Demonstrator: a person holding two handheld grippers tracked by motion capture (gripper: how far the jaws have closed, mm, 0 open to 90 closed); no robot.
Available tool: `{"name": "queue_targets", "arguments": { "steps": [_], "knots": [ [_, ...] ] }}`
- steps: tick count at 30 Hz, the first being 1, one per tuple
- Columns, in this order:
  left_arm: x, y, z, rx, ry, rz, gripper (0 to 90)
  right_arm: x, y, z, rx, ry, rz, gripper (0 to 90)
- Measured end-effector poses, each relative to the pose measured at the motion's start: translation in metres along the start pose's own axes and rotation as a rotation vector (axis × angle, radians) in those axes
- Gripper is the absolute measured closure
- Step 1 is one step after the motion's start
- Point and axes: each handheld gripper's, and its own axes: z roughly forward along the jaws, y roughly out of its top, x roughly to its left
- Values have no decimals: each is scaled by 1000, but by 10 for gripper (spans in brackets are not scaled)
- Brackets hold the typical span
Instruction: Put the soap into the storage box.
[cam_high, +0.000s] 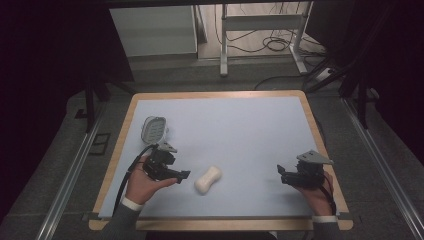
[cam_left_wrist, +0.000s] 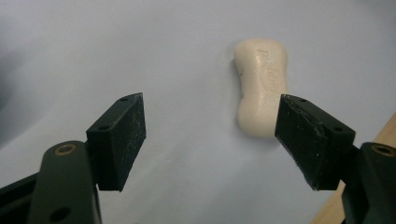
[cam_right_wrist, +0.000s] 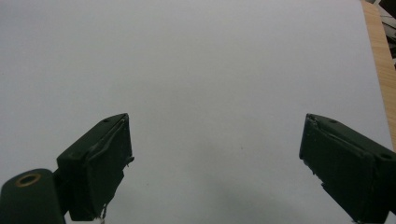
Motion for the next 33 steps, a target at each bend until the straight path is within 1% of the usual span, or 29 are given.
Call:
{"name": "queue_targets", "arguments": {
  "steps": [1, 2, 3, 7, 11, 12, 14, 22, 27, 29, 33],
  "knots": [
    [0, 0, 0, 0, 0, 0, 250, 0, 0, 0, 2, -2, 1, 93],
    [-5, 5, 2, 0, -6, 16, 250, 0, 0, 1, 3, -4, 1, 93],
    [-7, 7, 3, 4, -6, 22, 250, 0, -1, 1, 4, -5, -1, 93],
    [-14, 13, 10, 18, -15, 34, 251, 0, -1, 1, 9, -10, -4, 93],
    [-17, 15, 17, 30, -24, 37, 250, -1, -1, 2, 11, -9, -2, 93],
    [-19, 17, 21, 45, -29, 43, 250, -1, -1, 2, 13, -8, 0, 93],
    [-22, 19, 26, 58, -36, 50, 250, -1, -1, 2, 12, 0, 7, 93],
    [-30, 26, 42, 99, -53, 66, 250, -1, -2, 2, 13, 2, 6, 93],
    [-32, 29, 52, 125, -57, 76, 251, -1, -2, 2, 4, -4, 5, 93],
    [-33, 29, 54, 127, -55, 74, 251, -1, -2, 2, 5, -4, 5, 94],
    [-39, 30, 63, 139, -60, 82, 252, -1, -2, 3, 10, -5, 2, 93]
  ]
}}
